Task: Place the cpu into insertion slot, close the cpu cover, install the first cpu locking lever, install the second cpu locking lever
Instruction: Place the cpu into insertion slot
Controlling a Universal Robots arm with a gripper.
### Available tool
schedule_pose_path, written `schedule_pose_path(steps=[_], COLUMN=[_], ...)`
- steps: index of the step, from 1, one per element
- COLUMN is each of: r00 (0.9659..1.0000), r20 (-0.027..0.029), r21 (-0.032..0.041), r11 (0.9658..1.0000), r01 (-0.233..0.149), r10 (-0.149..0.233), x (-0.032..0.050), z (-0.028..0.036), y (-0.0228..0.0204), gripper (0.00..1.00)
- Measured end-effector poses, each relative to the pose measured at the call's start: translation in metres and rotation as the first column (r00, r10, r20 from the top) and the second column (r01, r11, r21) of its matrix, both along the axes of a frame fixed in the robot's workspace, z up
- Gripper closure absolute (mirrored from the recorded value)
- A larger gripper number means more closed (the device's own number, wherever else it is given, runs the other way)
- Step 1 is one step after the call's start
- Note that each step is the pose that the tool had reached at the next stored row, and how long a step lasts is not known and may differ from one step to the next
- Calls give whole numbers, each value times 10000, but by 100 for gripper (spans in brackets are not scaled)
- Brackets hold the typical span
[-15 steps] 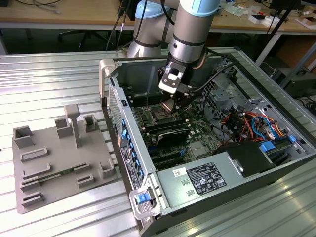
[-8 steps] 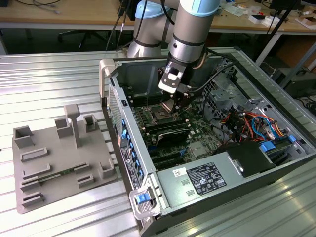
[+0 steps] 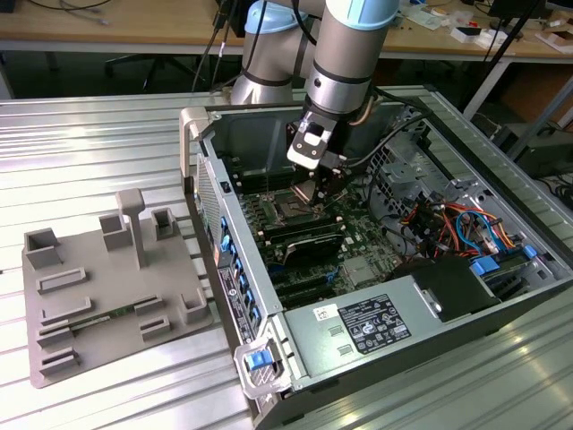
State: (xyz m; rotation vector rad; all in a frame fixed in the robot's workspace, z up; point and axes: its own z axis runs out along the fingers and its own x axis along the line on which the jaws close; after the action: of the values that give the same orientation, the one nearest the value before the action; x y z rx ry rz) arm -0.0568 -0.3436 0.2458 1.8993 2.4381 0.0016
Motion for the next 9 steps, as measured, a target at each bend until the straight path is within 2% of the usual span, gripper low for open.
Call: schedule_pose_path(steps=[9], r00=[10000], r20=[0], r21=[0], r11=[10000], r01=[89], r10=[-89], x=[0], z=[0], y=[0], gripper=[45])
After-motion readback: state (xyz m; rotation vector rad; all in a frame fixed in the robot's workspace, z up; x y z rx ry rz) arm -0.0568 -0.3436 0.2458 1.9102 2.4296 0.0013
